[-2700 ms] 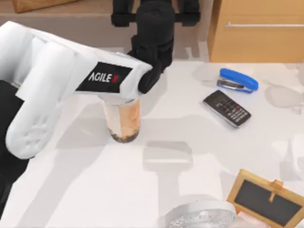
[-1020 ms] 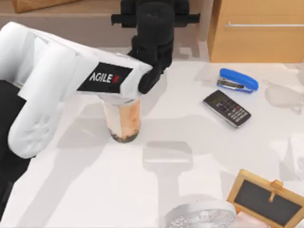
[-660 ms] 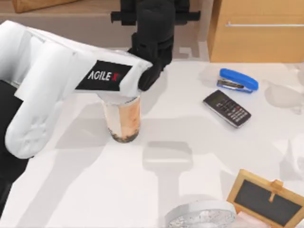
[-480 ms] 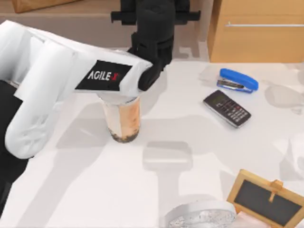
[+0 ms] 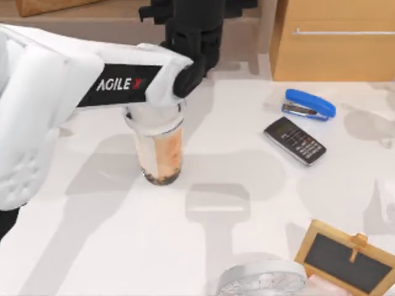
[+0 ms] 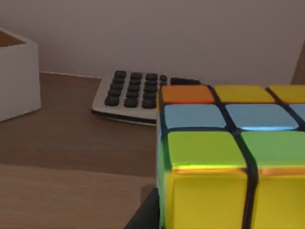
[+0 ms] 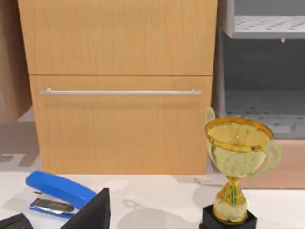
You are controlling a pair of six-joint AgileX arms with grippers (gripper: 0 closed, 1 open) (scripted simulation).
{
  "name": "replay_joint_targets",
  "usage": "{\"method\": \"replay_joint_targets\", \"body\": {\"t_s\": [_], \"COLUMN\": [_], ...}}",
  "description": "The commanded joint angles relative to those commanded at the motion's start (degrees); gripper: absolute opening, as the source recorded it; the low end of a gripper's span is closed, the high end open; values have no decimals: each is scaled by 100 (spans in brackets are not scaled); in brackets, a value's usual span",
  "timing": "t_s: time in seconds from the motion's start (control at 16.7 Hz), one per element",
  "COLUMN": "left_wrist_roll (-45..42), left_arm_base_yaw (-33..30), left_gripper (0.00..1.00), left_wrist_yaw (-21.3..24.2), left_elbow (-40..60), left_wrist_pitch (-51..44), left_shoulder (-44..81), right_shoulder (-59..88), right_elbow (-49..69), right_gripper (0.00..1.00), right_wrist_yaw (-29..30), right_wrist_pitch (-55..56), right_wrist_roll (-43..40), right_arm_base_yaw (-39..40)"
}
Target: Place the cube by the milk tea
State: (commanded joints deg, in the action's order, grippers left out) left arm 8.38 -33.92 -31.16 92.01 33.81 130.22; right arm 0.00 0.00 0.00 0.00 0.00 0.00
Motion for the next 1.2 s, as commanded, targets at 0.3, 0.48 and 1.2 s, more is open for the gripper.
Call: {"method": "replay_joint_targets", "body": {"t_s": [0.3, 0.48, 1.2], "left_wrist_roll": [1041, 1352, 82], "left_arm_base_yaw": [339, 694, 2399], "left_gripper": [0, 0, 0], "left_wrist_yaw": [374, 757, 3123], "left_elbow": [219, 289, -288], "left_wrist_pitch": [-2296, -4280, -9649], "left_shoulder": [-1006, -1640, -1540], "right_shoulder": [0, 0, 0], "right_elbow": [0, 0, 0], "right_gripper": [100, 100, 100], "right_wrist_yaw": [0, 0, 0], "right_wrist_pitch": [0, 0, 0], "right_wrist_roll": [0, 0, 0], "right_arm_base_yaw": [0, 0, 0]}}
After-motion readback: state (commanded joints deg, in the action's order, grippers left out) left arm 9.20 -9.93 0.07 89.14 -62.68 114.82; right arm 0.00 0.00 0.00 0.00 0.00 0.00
